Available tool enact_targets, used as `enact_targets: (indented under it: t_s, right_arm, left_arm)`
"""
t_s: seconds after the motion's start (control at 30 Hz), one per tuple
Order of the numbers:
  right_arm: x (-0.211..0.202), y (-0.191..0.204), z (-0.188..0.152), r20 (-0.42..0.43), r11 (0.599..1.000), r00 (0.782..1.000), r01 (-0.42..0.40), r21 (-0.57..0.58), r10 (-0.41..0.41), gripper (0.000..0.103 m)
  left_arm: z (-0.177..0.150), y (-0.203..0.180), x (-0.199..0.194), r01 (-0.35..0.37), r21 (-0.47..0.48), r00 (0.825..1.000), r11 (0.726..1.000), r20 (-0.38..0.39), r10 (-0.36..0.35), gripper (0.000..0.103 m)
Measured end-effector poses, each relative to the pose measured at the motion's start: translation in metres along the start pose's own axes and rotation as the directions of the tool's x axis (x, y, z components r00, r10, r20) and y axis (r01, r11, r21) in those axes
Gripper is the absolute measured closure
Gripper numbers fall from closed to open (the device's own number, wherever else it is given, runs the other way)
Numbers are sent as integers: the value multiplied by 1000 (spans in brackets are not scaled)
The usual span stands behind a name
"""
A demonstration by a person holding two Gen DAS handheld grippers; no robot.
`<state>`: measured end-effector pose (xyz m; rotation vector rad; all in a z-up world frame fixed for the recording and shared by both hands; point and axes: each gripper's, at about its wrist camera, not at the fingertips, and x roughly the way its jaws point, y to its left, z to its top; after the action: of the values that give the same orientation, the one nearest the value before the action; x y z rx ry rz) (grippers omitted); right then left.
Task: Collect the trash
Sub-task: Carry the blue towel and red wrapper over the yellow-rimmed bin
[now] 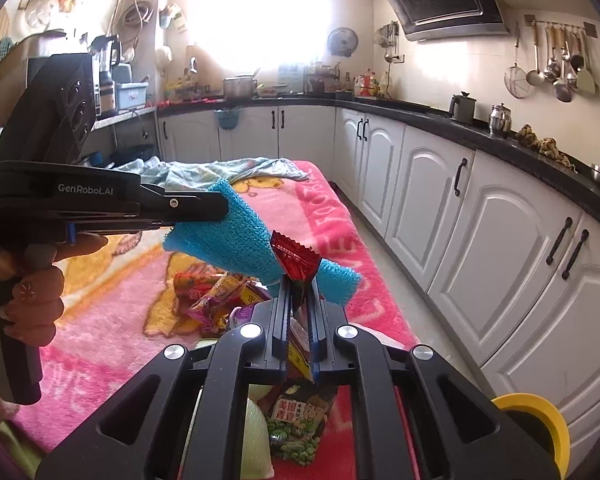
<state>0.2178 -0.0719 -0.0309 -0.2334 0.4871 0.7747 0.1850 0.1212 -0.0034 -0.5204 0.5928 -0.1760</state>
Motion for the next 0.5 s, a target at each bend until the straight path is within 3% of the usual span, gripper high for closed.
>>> enact_targets:
  t_s: [0.5]
  right_arm:
    - [-56, -12, -1, 51, 998, 999, 11, 63, -14, 95]
  left_arm:
    - [-5, -51, -17, 53, 109, 998, 993, 14, -55, 101]
